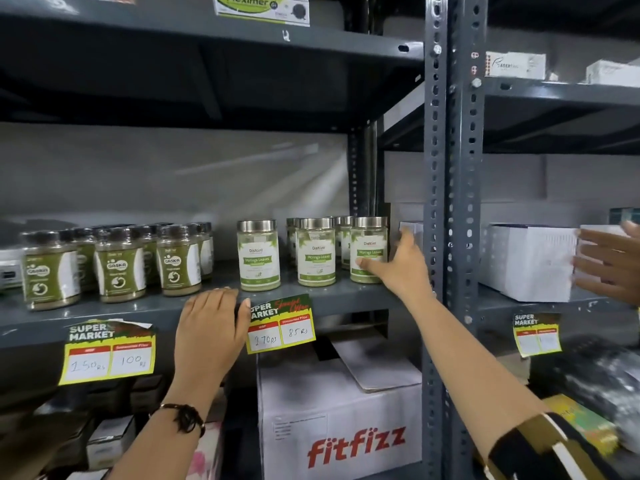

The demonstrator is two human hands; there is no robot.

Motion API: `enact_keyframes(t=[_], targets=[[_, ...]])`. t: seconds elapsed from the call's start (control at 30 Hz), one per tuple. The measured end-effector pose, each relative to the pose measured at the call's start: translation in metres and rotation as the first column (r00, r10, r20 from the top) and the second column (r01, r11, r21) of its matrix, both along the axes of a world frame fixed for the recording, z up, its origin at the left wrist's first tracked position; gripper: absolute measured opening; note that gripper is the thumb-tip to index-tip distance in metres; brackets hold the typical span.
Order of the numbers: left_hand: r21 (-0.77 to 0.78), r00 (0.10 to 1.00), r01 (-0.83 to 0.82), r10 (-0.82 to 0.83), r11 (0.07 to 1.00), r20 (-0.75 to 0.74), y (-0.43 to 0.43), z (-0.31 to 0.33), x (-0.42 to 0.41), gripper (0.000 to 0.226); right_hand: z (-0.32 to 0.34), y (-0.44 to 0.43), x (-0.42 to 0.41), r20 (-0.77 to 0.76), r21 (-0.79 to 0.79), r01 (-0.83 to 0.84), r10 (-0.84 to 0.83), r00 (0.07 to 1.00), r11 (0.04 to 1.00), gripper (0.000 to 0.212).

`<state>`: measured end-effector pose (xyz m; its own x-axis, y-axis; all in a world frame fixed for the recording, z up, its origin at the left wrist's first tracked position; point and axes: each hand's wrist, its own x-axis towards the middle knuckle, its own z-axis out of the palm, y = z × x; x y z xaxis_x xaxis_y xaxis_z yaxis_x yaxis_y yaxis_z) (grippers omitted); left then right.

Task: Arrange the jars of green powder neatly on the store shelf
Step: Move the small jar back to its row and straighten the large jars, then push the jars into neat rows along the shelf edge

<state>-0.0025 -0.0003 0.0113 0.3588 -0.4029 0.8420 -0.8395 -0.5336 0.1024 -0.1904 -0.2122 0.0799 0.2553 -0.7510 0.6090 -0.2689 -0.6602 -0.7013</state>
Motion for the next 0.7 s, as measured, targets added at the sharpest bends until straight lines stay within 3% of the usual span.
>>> enact_keyframes(t=[0.1,0.23,0.37,0.7], targets=[[-0.003,1.000,-0.003,0.003,1.000,-0.003,-0.001,-0.001,-0.001,0.050,-0.018,0.008,0.006,-0.068,-0.003,0.123,-0.122,0.990,0.992,0.099],[-0.005,1.000,-0.003,0.003,1.000,-0.014,0.000,0.000,-0.001,0.051,-0.021,0.010,0.017,-0.082,-0.025,0.231,-0.232,0.969,0.973,0.079],[-0.001,1.000,-0.004,0.004,1.000,-0.015,0.000,0.000,-0.002,0.050,-0.024,0.009,0.024,-0.076,-0.067,0.292,-0.296,0.952,0.954,0.070],[-0.008,1.000,0.000,0.000,1.000,-0.002,0.001,0.000,-0.002,0.048,-0.027,0.007,0.029,0.010,-0.076,0.336,-0.337,0.942,0.939,0.071]])
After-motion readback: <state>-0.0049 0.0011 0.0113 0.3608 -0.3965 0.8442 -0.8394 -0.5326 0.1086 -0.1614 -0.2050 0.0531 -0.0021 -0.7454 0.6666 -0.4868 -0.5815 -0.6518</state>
